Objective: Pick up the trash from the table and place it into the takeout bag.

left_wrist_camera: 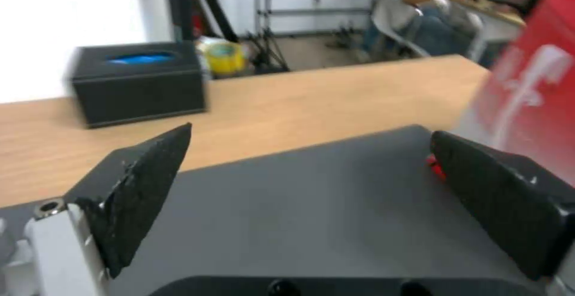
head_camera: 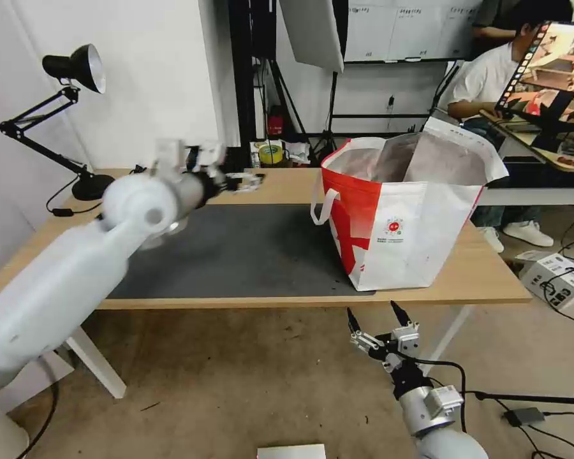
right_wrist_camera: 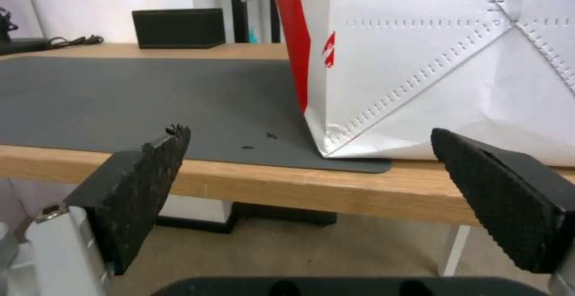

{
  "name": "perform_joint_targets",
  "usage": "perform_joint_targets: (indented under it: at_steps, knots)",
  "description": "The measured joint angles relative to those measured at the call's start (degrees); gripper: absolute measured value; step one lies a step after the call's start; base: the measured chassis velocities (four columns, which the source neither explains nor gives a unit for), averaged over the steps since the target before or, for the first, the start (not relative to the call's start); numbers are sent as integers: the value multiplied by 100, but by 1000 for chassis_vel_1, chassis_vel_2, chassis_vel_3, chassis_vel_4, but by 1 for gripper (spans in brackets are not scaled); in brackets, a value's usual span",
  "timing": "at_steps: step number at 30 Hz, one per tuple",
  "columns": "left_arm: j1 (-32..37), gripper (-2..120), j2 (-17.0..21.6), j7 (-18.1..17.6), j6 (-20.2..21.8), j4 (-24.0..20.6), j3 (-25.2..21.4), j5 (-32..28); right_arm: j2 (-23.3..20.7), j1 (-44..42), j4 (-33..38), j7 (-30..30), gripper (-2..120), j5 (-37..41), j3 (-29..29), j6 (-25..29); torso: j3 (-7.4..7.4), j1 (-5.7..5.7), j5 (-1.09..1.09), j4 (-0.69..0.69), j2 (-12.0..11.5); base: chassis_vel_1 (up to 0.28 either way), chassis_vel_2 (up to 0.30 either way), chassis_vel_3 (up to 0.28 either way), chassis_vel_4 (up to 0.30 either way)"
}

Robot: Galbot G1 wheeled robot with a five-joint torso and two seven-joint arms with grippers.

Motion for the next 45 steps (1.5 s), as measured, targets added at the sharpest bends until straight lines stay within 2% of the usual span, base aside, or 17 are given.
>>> perform_joint_targets:
  at_steps: [1, 4, 5, 8, 9, 12, 13, 16, 17, 20, 25, 28, 32, 45]
  knots:
    - [0, 100, 0, 0, 0, 0, 0, 0, 0, 0, 0, 0, 100, 0, 0, 0, 0, 0, 0, 0, 0, 0, 0, 0, 0]
    - [953, 100, 22, 203, -708, -110, -591, 657, -1, 0, 1, -2, 100, 0, -1, 0, 0, 0, -2, -1, 0, 0, 0, 0, 0]
    - [953, 100, 22, 203, -708, -110, -591, 657, -1, 0, 1, -2, 100, 0, -1, 0, 0, 0, -2, -1, 0, 0, 0, 0, 0]
    - [1948, 100, -3, 425, -1506, -179, -1203, 1066, 0, 0, 0, -1, 100, 0, 0, 0, 0, 0, 0, -1, 0, 0, 0, 0, 0]
    - [1948, 100, -3, 425, -1506, -179, -1203, 1066, 0, 0, 0, -1, 100, 0, 0, 0, 0, 0, 0, -1, 0, 0, 0, 0, 0]
    - [2756, 100, -89, 841, -2314, -163, -1765, 1402, 0, 0, 0, -1, 100, 0, 0, 0, 0, 0, 1, 0, 0, 0, 0, 0, 0]
    - [2756, 100, -89, 841, -2314, -163, -1765, 1402, 0, 0, 0, -1, 100, 0, 0, 0, 0, 0, 1, 0, 0, 0, 0, 0, 0]
    - [3131, 100, -319, 1119, -3009, -6, -1944, 1594, 0, 0, 1, -2, 100, 0, 0, 0, 0, 0, 1, 0, 0, 0, 0, 0, 0]
    - [3131, 100, -319, 1119, -3009, -6, -1944, 1594, 0, 0, 1, -2, 100, 0, 0, 0, 0, 0, 1, 0, 0, 0, 0, 0, 0]
    - [3373, 100, -531, 1206, -3440, 138, -2092, 1839, -1, 0, 0, 0, 100, 1, 0, 0, 1, 1, 1, -4, 0, 0, 0, 0, 0]
    - [3778, 100, -835, 1243, -3720, 237, -2529, 2173, 0, 1, 0, -1, 100, 0, -1, 0, 1, 0, 1, -1, 0, 0, 0, 0, 0]
    - [4313, 100, -1123, 1364, -3944, 254, -2945, 2400, 0, 0, 1, -1, 100, 0, -1, 0, 0, 1, 1, -1, 0, 0, 0, 0, 0]
    - [4772, 100, -1321, 1427, -4055, 231, -3239, 2542, 0, 0, 0, -1, 100, 0, 0, 0, 0, 0, 1, -1, 0, 0, 0, 0, 0]
    - [5836, 100, -1864, 1615, -4282, 78, -3903, 2822, 0, 0, 0, -1, 100, 0, 0, 0, 0, 0, 1, -1, 0, 0, 0, 0, 0]
